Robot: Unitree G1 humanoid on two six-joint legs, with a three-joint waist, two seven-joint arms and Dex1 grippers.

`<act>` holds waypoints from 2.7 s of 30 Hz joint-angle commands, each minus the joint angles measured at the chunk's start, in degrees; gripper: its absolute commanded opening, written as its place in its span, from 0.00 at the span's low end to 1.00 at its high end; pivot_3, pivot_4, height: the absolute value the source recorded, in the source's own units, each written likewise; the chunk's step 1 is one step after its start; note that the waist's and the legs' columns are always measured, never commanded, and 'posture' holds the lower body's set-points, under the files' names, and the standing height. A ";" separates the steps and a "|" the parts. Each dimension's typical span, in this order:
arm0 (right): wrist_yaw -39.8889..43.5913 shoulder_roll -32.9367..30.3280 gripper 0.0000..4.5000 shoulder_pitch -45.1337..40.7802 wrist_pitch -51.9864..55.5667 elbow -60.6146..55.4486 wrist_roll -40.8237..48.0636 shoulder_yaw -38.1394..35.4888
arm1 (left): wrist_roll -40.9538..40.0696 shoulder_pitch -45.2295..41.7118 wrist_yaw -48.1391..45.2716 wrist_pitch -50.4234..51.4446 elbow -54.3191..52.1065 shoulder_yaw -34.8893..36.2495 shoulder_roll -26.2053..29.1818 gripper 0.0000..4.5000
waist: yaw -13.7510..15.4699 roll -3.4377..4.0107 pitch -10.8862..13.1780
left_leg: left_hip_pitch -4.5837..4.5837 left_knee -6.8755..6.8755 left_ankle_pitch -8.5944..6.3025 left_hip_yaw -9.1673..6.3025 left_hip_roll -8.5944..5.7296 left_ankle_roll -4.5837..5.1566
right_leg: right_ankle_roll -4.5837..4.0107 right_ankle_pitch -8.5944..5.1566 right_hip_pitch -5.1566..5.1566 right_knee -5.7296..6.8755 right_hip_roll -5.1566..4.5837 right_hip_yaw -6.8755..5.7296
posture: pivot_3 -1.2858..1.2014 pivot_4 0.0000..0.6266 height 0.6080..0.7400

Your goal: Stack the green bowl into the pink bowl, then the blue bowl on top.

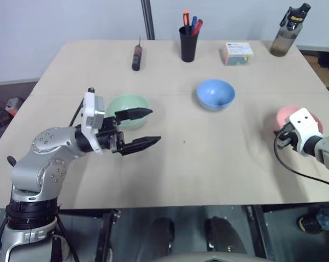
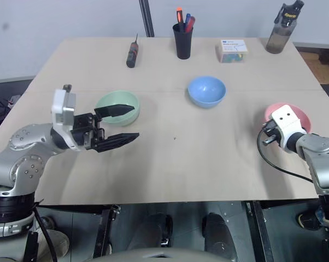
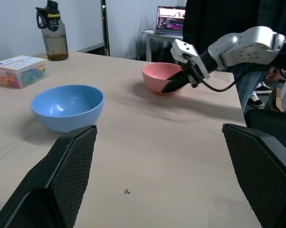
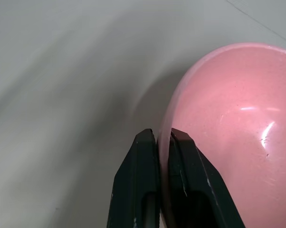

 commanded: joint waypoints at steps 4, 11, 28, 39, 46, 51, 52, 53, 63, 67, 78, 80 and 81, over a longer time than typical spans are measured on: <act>0.27 11.84 0.01 -8.17 3.30 -11.33 2.05 17.12 | 0.57 -0.50 0.03 -2.32 0.97 0.53 -0.70 1.00 | -0.06 -0.07 -0.04 | 0.07 0.04 0.00 -0.03 0.02 0.01 | 0.00 0.00 0.05 0.02 0.01 -0.03 | 0.52 0.24 1.00; -1.06 21.88 0.25 -16.04 0.56 3.97 -6.29 29.93 | 2.64 0.06 2.18 -2.55 0.29 0.62 -0.57 1.00 | 0.57 -0.10 -0.04 | -0.03 0.08 0.15 -0.17 -0.22 -0.26 | 0.00 0.00 0.04 -0.02 -0.11 -0.15 | 0.52 0.24 1.00; 2.01 17.72 0.98 -12.81 0.19 -18.23 7.59 11.11 | 39.39 -8.89 18.35 3.15 0.45 -18.64 13.75 1.00 | 0.43 -0.10 0.00 | -0.06 -0.01 0.03 -0.15 -0.32 -0.05 | 0.01 0.00 -0.04 0.03 -0.10 -0.13 | 0.52 0.24 1.00; -1.50 16.04 1.00 -12.31 -1.64 -18.46 5.19 11.48 | 49.86 -16.63 14.30 2.54 11.02 -29.35 11.41 0.73 | 0.52 -0.12 0.02 | -0.15 0.00 0.03 -0.07 -0.35 -0.04 | 0.01 0.00 -0.16 0.08 -0.02 -0.08 | 0.52 0.24 1.00; -1.84 15.64 1.00 -11.54 -2.60 -18.10 4.68 11.04 | 51.91 -18.34 13.18 0.28 13.97 -29.57 9.31 0.15 | 0.22 -0.14 0.04 | -0.21 0.03 0.10 -0.07 -0.34 -0.16 | 0.01 0.00 -0.19 0.07 -0.02 -0.09 | 0.52 0.24 1.00; -1.77 15.45 1.00 -11.26 -2.92 -17.91 4.71 11.13 | 52.42 -17.96 12.76 -0.02 13.93 -29.08 9.16 0.01 | 0.25 -0.14 0.04 | -0.20 0.03 0.11 -0.06 -0.34 -0.18 | 0.01 0.00 -0.19 0.08 -0.02 -0.07 | 0.52 0.24 1.00; -1.75 15.38 1.00 -11.22 -2.86 -17.96 4.78 11.07 | 52.46 -17.78 12.68 0.06 13.68 -28.91 9.21 0.01 | 0.26 -0.14 0.04 | -0.20 0.03 0.11 -0.06 -0.34 -0.18 | 0.01 0.00 -0.19 0.08 -0.02 -0.07 | 0.52 0.24 1.00; -1.69 15.32 1.00 -11.23 -2.86 -17.94 4.80 11.03 | 52.48 -17.65 12.59 0.16 13.47 -28.75 9.22 0.01 | 0.26 -0.14 0.04 | -0.21 0.03 0.11 -0.06 -0.34 -0.18 | 0.01 0.00 -0.19 0.08 -0.03 -0.07 | 0.52 0.24 1.00; -0.23 12.81 1.00 -7.89 -3.73 -19.95 6.78 7.03 | 42.76 -16.90 7.66 -8.70 5.39 -22.52 7.12 0.01 | 0.62 -0.16 0.04 | -0.29 0.06 0.14 -0.15 -0.24 -0.23 | 0.01 0.00 -0.19 0.04 -0.12 -0.14 | 0.52 0.24 1.00; 0.43 10.70 1.00 -2.85 -3.90 -21.93 9.00 2.01 | 38.31 -18.49 5.52 -19.02 7.48 -20.49 3.97 0.01 | 0.53 -0.15 0.04 | -0.27 0.06 0.14 -0.12 -0.26 -0.24 | 0.01 0.00 -0.19 0.05 -0.11 -0.11 | 0.52 0.24 1.00; -4.34 6.84 1.00 11.12 -1.23 -29.41 11.25 -13.20 | 34.42 -28.42 -10.18 -28.93 17.48 -30.21 -5.96 0.01 | 0.64 -0.15 0.03 | -0.18 0.14 0.02 -0.10 -0.38 -0.02 | 0.02 0.00 -0.07 0.08 -0.06 -0.12 | 0.52 0.24 1.00; -5.62 6.93 1.00 12.25 -0.64 -31.22 11.78 -14.05 | 34.93 -29.53 -13.36 -30.38 20.64 -31.91 -6.85 0.01 | 0.14 -0.14 0.03 | -0.16 0.14 0.02 -0.09 -0.37 -0.01 | 0.02 0.00 -0.07 0.11 -0.02 -0.10 | 0.52 0.24 1.00; -6.25 6.95 1.00 12.78 -0.35 -32.10 11.90 -14.39 | 35.79 -30.09 -14.53 -31.27 22.36 -32.92 -7.02 0.01 | -0.03 -0.14 0.04 | -0.14 0.14 0.02 -0.07 -0.35 -0.01 | 0.02 0.00 -0.07 0.13 0.00 -0.07 | 0.52 0.24 1.00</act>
